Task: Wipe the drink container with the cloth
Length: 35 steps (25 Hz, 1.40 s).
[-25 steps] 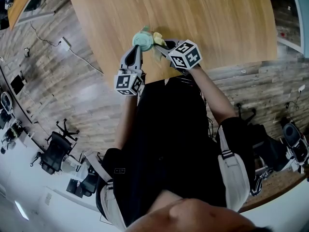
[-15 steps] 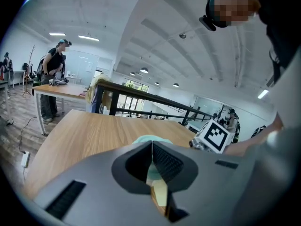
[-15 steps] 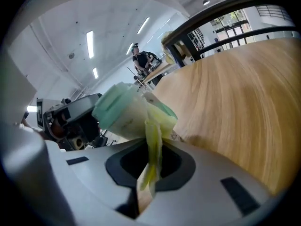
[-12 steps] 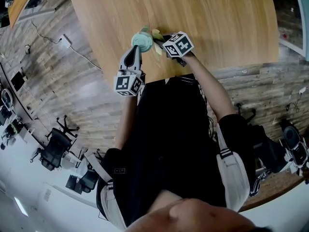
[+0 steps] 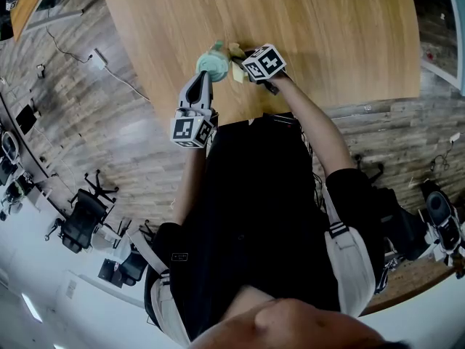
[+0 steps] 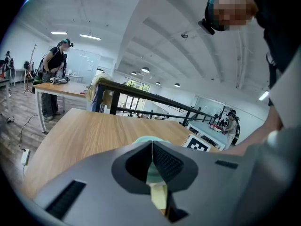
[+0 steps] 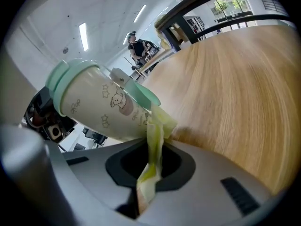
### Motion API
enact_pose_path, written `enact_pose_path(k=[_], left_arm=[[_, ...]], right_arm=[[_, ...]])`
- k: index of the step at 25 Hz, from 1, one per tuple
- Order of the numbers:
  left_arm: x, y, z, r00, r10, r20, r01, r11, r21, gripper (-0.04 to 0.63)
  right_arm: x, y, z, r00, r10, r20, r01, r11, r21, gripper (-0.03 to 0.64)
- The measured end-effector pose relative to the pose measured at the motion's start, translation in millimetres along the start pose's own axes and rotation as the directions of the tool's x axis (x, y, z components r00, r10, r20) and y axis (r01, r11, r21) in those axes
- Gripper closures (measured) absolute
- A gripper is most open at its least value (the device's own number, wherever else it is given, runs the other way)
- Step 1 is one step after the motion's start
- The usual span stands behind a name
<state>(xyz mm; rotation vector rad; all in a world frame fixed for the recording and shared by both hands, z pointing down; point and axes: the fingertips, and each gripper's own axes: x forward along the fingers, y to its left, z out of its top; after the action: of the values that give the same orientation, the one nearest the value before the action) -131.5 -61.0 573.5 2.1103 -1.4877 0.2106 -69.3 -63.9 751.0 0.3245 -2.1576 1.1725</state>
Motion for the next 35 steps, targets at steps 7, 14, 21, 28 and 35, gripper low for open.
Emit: enact_pose_path(k=[7, 14, 21, 28, 35], left_arm=[[0, 2, -2, 1.000, -0.006, -0.007, 0.006, 1.000, -0.007, 0.571], [1, 2, -2, 1.000, -0.014, -0.001, 0.014, 1.000, -0.024, 0.571], [1, 0, -2, 1.000, -0.015, 0.001, 0.015, 0.999, -0.031, 0.571], [-1, 0, -3, 1.000, -0.008, 0.005, 0.008, 0.999, -0.050, 0.572], [-1, 1, 0, 1.000, 0.016, 0.023, -0.014, 0.997, -0.080, 0.572]], right_arm=[[-13, 10, 12, 1.000, 0.012, 0.007, -0.012, 1.000, -0.025, 0.572], [-68, 57, 43, 0.992, 0.077, 0.103, -0.063, 0.989, -0.135, 0.572], [-99, 90, 57, 0.988, 0.119, 0.095, -0.095, 0.969, -0.230, 0.572], [-87, 78, 52, 0.995, 0.095, 0.042, -0.082, 0.964, -0.251, 0.572], [-56, 53, 34, 0.991, 0.114, -0.069, -0.128, 0.963, -0.238, 0.572]])
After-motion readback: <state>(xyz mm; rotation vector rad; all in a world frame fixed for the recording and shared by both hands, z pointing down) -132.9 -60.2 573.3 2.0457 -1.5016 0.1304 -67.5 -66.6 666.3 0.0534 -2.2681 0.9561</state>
